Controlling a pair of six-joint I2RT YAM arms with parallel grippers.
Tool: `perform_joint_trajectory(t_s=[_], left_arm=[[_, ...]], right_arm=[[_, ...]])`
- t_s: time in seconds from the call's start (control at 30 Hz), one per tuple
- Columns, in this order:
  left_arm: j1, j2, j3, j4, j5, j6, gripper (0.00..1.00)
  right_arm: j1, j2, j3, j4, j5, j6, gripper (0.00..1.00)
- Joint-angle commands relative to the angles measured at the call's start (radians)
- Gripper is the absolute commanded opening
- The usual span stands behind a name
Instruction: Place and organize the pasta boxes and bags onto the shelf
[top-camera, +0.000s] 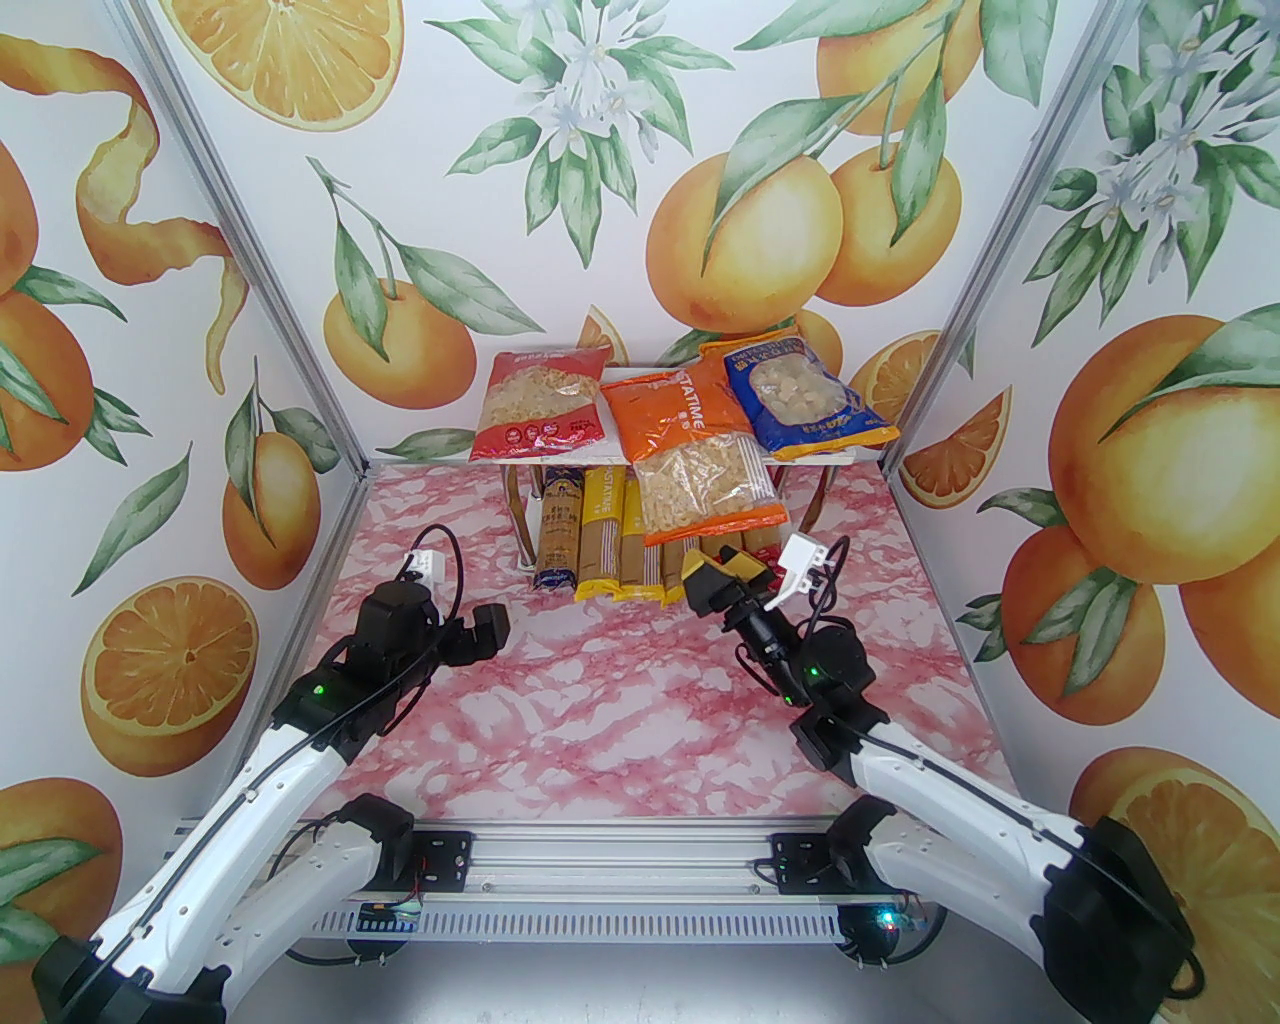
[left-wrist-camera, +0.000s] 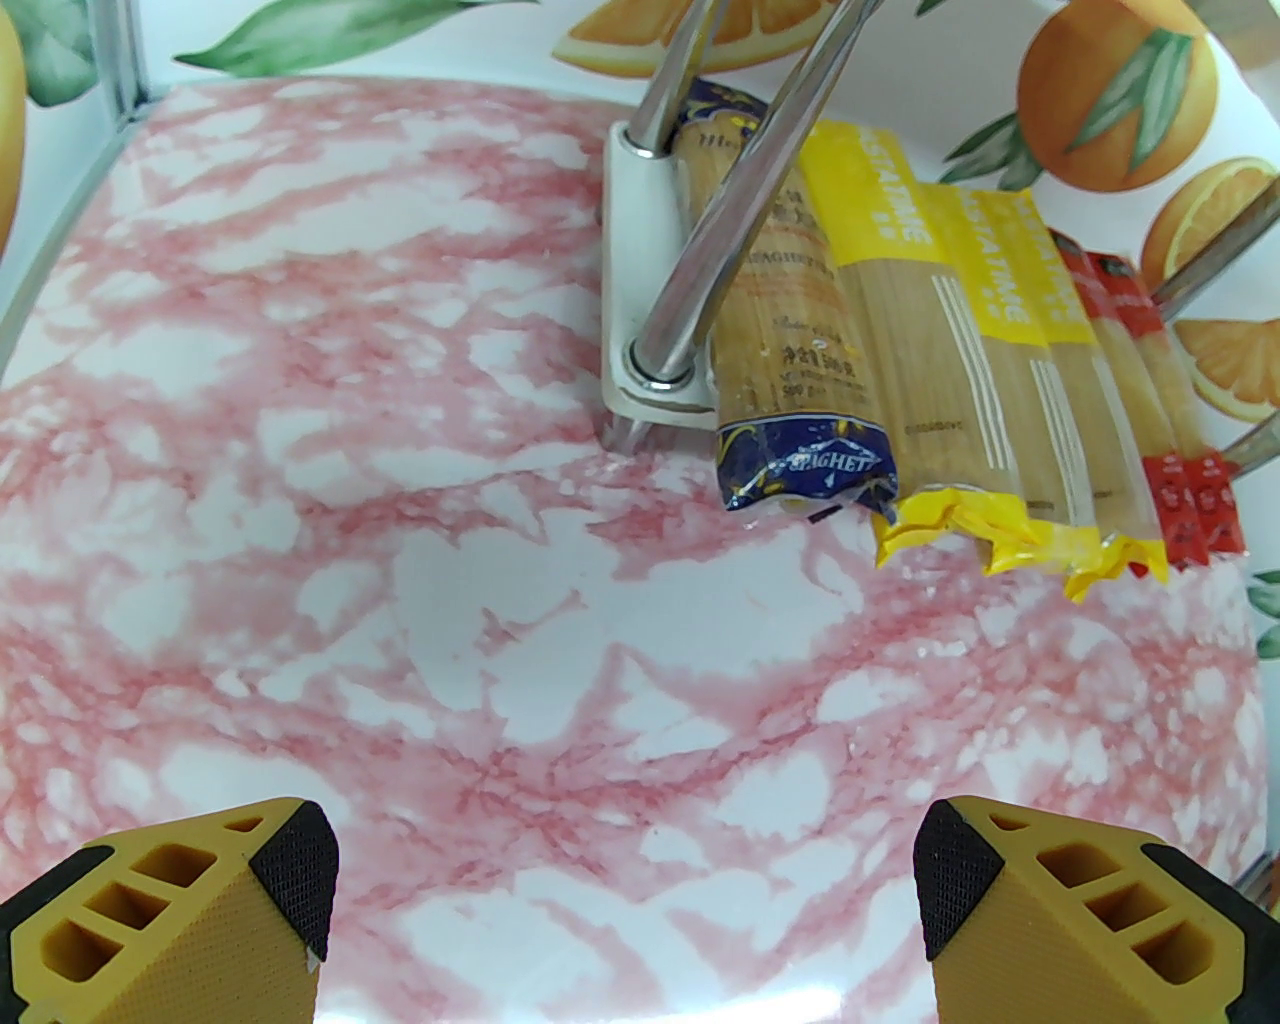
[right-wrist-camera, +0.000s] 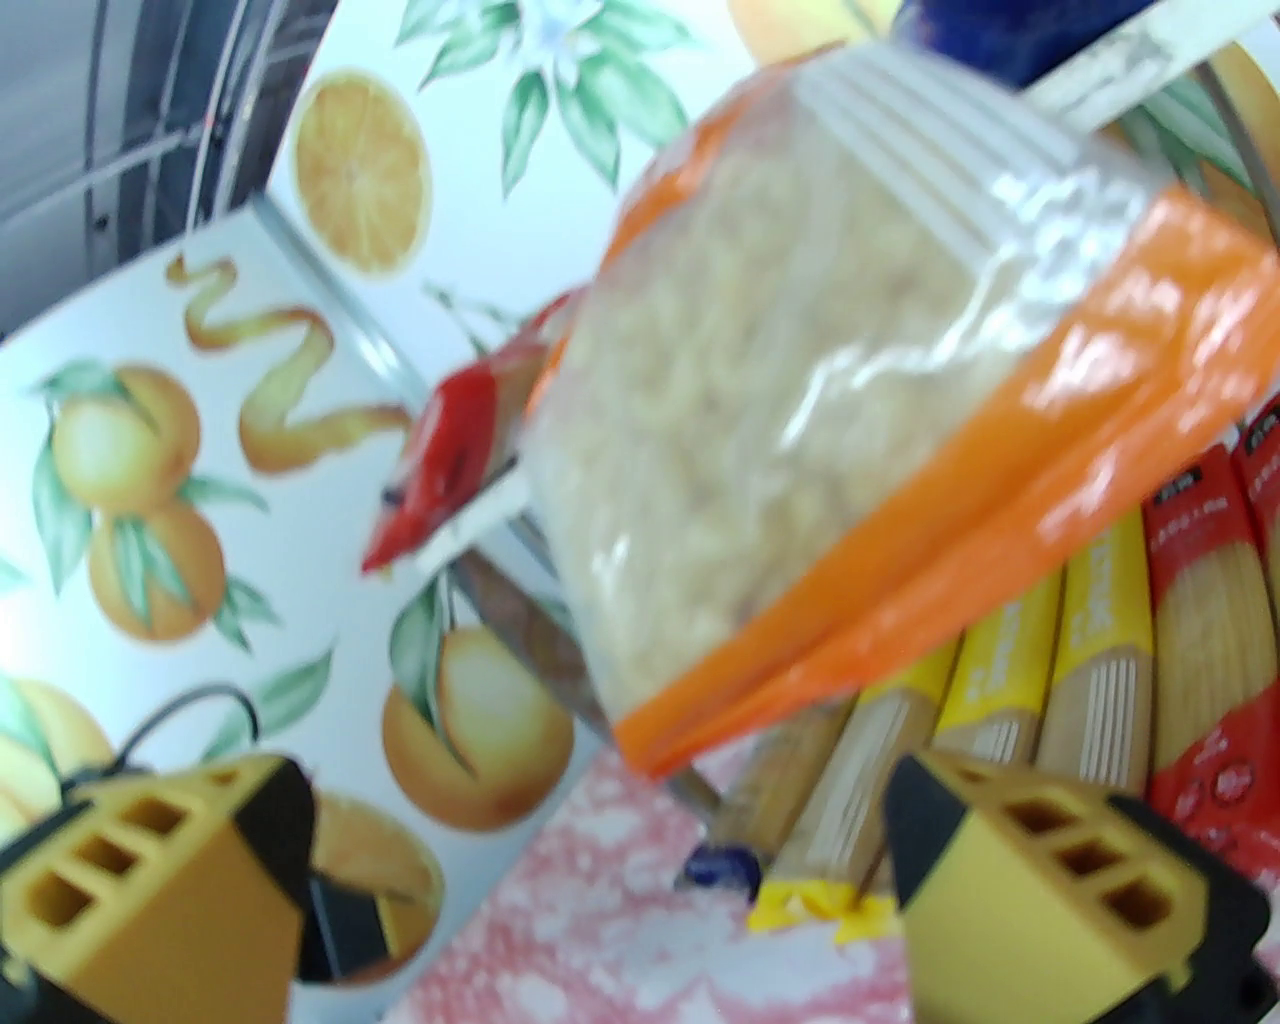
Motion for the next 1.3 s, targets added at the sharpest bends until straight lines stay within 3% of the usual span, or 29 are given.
perform_joint_trajectory(t_s=[0.0,0.33,0.53,0.77,1.27], left_arm=[[0.006,-0.006,0.032,0.021,0.001,0.015,1.0],[0.007,-0.033,0.033,-0.009,-0.011,0.025,1.0],[0.007,-0.007,0.048,0.011,0.014,0.026,1.0],[0.007,0.025,0.06,0.039,0.064,0.023,1.0],[0.009,0.006,0.054,0.019,0.038,0.029,1.0]], right_arm=[[-0.005,0.032,0.071,-0.025,0.065,0.072,1.0],[-0.019,0.004,0.078,-0.095,0.026,0.224,1.0],[-0.02,-0.077,0.144,-0.431,0.06,0.239,1.0],[-0.041,0.012,0.234,-0.541,0.135,0.267,1.0],[-0.053,0.301,0.25,-0.034,0.071,0.373,1.0]])
